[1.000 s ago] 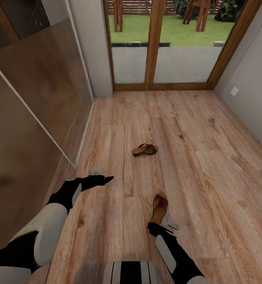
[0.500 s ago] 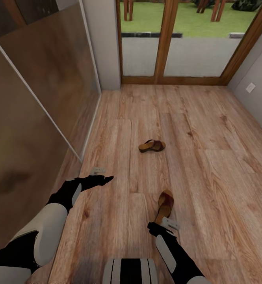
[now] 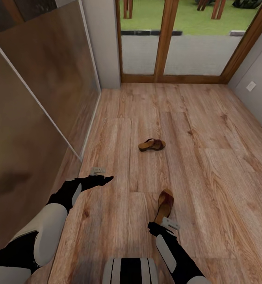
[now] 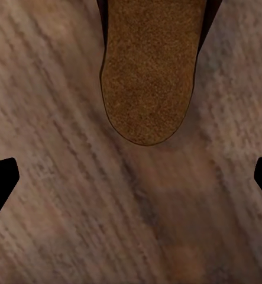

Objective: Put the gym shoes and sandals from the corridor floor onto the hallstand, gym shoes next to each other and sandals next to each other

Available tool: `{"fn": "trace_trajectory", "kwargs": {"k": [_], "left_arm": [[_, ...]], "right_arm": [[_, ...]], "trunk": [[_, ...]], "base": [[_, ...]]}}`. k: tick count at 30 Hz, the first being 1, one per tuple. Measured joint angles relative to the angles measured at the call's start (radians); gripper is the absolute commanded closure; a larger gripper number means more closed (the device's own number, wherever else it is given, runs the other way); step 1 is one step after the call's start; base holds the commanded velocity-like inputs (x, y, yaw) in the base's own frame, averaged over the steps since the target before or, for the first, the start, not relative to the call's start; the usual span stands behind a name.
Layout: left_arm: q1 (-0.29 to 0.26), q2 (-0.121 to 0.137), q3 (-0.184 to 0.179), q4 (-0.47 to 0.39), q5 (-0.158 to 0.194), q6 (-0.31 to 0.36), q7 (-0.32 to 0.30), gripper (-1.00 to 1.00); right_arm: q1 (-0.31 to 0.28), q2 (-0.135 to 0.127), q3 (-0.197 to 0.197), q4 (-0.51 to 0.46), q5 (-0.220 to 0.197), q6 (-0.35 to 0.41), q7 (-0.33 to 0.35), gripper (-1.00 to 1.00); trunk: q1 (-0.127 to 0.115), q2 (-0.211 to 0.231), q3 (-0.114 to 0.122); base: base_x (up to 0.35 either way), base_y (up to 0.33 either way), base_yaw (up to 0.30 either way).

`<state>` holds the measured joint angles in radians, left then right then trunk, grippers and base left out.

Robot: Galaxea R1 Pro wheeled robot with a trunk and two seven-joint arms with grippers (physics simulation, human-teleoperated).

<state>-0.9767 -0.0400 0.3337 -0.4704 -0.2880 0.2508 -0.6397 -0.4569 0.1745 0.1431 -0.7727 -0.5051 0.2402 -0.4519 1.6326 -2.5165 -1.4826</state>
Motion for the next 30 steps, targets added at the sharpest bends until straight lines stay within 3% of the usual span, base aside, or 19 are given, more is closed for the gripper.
{"fn": "trace_trajectory", "kwargs": {"k": [18, 30], "left_arm": [[0.003, 0.000, 0.000, 0.000, 0.000, -0.005, 0.002, -1.00], [0.004, 0.001, 0.000, 0.000, 0.000, -0.007, 0.000, -1.00]], "right_arm": [[0.000, 0.000, 0.000, 0.000, 0.000, -0.001, 0.000, -1.00], [0.000, 0.000, 0.001, 0.000, 0.000, -0.001, 0.000, -1.00]], "trunk": [[0.000, 0.000, 0.000], [0.000, 0.000, 0.000]], "base": [[0.099, -0.001, -0.001], [0.082, -0.014, -0.089]]}}
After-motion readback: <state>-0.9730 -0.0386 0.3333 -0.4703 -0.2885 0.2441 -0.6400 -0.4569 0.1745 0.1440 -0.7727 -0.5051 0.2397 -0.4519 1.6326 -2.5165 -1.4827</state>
